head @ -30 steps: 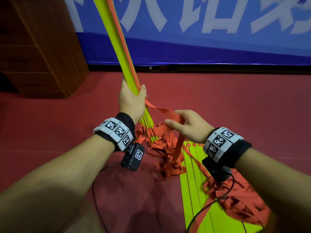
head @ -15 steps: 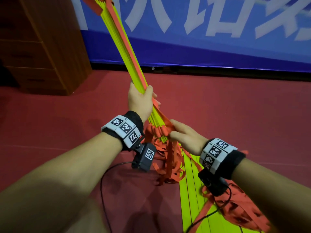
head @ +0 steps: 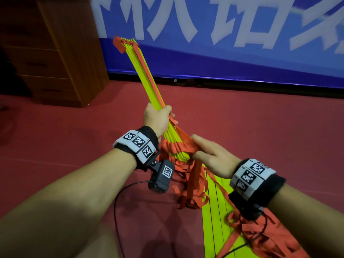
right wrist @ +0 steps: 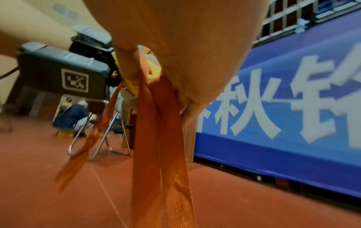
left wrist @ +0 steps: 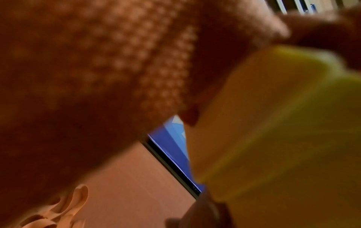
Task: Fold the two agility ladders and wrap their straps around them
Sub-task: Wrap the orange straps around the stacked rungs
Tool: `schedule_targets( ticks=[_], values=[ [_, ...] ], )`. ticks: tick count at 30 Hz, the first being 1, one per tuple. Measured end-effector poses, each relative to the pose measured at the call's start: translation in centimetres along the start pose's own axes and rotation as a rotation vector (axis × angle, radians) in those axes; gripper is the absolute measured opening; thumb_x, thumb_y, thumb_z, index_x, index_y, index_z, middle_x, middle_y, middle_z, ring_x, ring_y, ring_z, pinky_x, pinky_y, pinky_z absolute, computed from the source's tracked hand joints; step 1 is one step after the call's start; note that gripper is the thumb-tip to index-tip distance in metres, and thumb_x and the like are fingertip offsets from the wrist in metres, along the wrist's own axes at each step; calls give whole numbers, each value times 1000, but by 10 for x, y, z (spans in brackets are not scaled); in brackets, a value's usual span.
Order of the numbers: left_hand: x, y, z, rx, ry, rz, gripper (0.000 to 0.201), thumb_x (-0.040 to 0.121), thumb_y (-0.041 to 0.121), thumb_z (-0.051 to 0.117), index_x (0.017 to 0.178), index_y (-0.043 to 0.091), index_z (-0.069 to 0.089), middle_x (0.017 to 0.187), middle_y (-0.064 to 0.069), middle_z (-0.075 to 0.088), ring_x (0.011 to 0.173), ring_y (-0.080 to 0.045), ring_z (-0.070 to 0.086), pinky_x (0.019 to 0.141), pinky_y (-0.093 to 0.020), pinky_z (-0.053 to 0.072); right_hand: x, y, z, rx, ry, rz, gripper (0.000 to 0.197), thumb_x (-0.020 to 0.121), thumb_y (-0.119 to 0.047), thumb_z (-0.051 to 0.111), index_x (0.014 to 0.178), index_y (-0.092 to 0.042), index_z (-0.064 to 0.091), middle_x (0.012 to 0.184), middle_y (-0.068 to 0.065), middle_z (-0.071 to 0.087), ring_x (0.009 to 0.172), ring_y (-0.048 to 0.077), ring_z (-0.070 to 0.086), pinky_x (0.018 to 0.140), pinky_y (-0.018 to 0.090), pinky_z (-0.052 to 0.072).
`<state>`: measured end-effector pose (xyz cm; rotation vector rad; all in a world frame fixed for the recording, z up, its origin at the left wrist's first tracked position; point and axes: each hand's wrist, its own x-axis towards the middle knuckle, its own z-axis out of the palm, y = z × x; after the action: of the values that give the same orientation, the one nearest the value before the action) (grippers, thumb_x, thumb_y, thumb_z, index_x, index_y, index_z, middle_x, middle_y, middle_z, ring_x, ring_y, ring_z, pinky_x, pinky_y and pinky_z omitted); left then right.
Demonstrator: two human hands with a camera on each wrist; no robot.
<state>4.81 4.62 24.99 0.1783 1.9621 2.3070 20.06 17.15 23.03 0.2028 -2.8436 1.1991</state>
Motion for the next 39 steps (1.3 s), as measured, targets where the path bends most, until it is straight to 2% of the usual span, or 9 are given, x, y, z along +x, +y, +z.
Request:
schedule_targets(
  ticks=[3,6,8,11,18,23,31,34,39],
  values=[
    [-2,2,1,-28,6,-64,27,86,-2,56,111,5,48,64,-14,60,43,-25,61,43,-27,48,-2,2,-2,-111,128,-97,18,102,-27,38,98,-13,48,69,-2,56,66,17,53,68,38,44],
    [-1,2,6,-60,25,-127,98,72,18,63,157,26,14,86,-21,68,69,-35,69,65,-47,61,-2,5,3,-157,215,-137,31,102,-23,32,128,-19,48,68,4,60,60,22,55,62,39,45],
    [0,2,9,-114,42,-161,114,71,22,59,158,38,-13,84,-18,67,73,-36,69,77,-57,61,-1,6,5,-151,235,-120,57,97,-15,32,150,-34,34,71,9,63,62,27,58,65,42,50],
    [2,7,10,-187,114,-217,115,70,25,55,156,39,-20,93,-24,67,81,-43,72,83,-64,58,0,1,10,-100,291,-110,63,95,-19,36,155,-39,28,71,8,60,62,24,56,67,46,50],
    [12,-14,23,-258,239,-296,104,70,32,50,155,37,-9,109,-26,70,94,-45,71,89,-62,56,11,-21,28,325,651,49,51,74,-71,74,112,-37,68,96,-1,76,94,26,71,87,53,56],
    [-5,-8,37,-164,258,-349,93,84,41,57,156,16,4,116,-25,65,102,-43,67,96,-57,53,18,-32,11,438,875,168,36,82,-57,75,89,-22,74,79,-6,76,76,15,72,79,44,58],
    [-15,-12,37,-129,85,-435,73,79,51,68,132,9,41,58,-5,69,59,-26,68,64,-37,59,23,-28,-9,437,913,66,24,93,-43,71,88,-19,71,78,2,76,67,15,70,63,31,52],
    [-21,-15,37,-158,8,-448,68,78,52,66,128,9,54,67,-9,71,56,-25,69,54,-32,57,21,-27,-12,398,901,31,23,92,-44,72,85,-22,67,75,0,73,63,14,67,63,31,50],
    [-15,-28,52,-200,198,-422,87,49,52,60,122,5,54,117,-25,68,101,-45,70,88,-62,56,24,-33,-9,348,849,57,30,90,-55,63,86,-25,64,69,-11,69,64,8,65,67,30,48]
  ],
)
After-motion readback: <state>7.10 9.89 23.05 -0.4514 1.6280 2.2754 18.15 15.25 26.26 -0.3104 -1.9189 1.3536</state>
